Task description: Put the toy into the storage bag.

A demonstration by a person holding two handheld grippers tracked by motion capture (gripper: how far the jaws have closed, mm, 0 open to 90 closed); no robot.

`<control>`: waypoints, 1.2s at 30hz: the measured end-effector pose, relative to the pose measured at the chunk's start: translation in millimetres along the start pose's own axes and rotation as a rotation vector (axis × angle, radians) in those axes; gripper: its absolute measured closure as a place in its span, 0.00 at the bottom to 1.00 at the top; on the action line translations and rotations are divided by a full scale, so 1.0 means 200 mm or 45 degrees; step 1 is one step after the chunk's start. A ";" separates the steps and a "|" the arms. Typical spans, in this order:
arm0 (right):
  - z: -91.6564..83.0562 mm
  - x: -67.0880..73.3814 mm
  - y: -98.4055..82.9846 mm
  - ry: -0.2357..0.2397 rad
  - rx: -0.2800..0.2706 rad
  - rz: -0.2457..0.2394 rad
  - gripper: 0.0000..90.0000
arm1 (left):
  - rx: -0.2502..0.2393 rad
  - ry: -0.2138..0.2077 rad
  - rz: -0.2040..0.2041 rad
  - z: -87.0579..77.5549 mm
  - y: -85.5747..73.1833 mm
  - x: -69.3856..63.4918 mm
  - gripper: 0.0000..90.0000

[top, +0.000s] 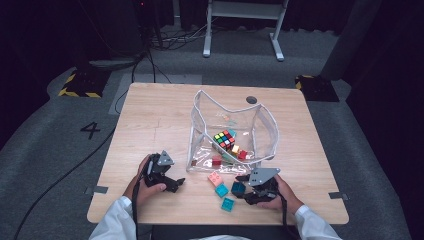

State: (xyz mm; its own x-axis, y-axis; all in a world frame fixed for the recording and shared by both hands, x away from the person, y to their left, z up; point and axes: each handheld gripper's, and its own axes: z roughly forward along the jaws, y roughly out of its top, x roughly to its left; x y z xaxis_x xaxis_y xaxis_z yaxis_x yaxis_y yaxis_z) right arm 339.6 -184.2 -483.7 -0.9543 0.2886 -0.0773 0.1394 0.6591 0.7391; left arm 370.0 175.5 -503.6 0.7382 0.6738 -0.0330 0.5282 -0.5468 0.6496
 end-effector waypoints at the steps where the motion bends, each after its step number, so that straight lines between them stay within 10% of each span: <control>1: 0.00 0.00 0.00 -0.001 0.008 0.003 0.53 | 0.000 0.000 0.000 0.00 0.00 0.00 0.00; 16: -0.03 0.04 -0.01 -0.012 -0.023 -0.091 0.65 | -0.001 0.002 0.000 0.00 0.00 0.00 0.00; 36: -0.17 -0.02 -0.22 -0.066 0.047 -0.004 0.62 | -0.002 0.003 0.000 0.00 0.00 0.00 0.00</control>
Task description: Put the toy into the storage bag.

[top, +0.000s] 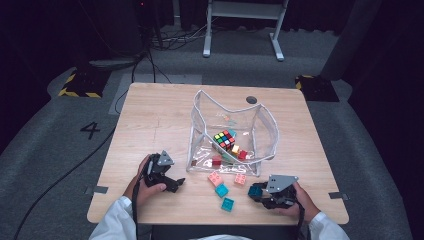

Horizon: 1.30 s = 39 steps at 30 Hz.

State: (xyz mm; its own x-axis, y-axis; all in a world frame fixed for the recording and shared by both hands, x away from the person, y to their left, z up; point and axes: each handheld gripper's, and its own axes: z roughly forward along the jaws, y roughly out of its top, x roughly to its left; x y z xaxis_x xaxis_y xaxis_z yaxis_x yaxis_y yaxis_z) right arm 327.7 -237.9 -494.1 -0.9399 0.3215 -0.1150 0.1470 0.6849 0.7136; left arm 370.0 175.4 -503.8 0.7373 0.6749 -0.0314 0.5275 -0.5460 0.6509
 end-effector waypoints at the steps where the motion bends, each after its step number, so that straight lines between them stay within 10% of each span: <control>1: -0.01 0.00 0.00 -0.007 0.014 0.022 0.62 | 0.000 0.000 0.000 0.00 0.00 0.00 0.00; 13: -0.12 -0.07 -0.09 -0.103 -0.001 0.075 0.66 | -0.001 0.002 0.001 0.00 0.00 0.00 0.00; 24: -0.30 -0.27 -0.20 -0.211 -0.099 0.312 0.66 | -0.001 0.002 0.001 0.00 0.00 0.00 0.00; 39: -0.48 -0.48 -0.10 -0.378 -0.223 0.375 0.66 | 0.000 0.001 0.001 0.00 0.00 0.00 0.00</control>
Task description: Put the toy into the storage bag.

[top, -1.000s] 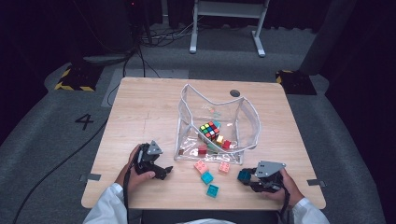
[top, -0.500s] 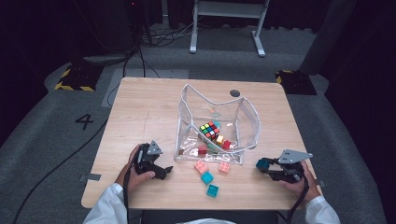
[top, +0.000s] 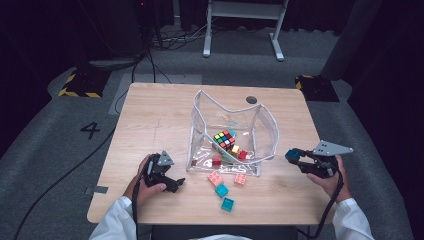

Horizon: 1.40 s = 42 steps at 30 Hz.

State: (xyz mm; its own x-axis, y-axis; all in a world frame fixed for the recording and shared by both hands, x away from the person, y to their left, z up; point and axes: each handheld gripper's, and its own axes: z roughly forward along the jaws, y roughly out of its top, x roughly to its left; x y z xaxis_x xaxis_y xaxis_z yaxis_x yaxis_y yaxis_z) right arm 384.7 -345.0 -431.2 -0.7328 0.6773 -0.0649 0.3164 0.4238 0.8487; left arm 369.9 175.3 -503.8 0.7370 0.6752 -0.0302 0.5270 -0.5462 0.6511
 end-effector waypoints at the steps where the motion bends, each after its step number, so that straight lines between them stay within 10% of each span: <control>1: -0.01 -0.02 0.02 0.005 -0.018 0.007 0.66 | 0.000 0.000 0.000 0.00 0.00 0.00 0.00; 24: -0.07 -0.14 0.54 -0.035 -0.117 -0.085 0.66 | 0.000 0.000 0.000 0.00 0.00 0.00 0.00; 42: 0.07 -0.01 0.76 0.121 -0.184 -0.145 0.66 | 0.000 0.000 0.000 0.00 0.00 0.00 0.00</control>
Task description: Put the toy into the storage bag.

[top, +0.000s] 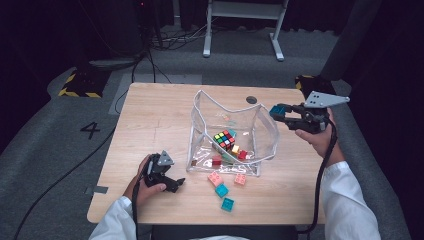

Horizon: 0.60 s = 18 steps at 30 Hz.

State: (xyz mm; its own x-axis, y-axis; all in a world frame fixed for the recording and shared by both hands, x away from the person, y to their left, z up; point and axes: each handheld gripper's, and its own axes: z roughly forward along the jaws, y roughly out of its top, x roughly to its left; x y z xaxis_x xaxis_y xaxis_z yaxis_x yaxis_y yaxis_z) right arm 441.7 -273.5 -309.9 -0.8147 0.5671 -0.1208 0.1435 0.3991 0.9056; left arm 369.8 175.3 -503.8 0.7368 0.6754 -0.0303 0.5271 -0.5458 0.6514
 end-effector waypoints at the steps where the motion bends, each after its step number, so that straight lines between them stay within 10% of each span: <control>1: 0.01 0.01 0.01 0.009 0.004 0.004 0.66 | 0.000 0.000 0.000 0.00 0.00 0.00 0.00; 18: 0.30 0.18 0.12 0.209 0.129 -0.153 0.66 | 0.001 0.000 0.001 0.00 0.00 0.00 0.00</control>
State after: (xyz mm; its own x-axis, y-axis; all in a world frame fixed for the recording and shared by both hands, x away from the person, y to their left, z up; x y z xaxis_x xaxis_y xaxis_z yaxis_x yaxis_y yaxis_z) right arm 449.4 -200.4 -316.9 -0.9088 0.3894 -0.1497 0.0891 0.5319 0.8421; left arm 369.9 175.4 -503.8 0.7374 0.6748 -0.0297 0.5266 -0.5467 0.6510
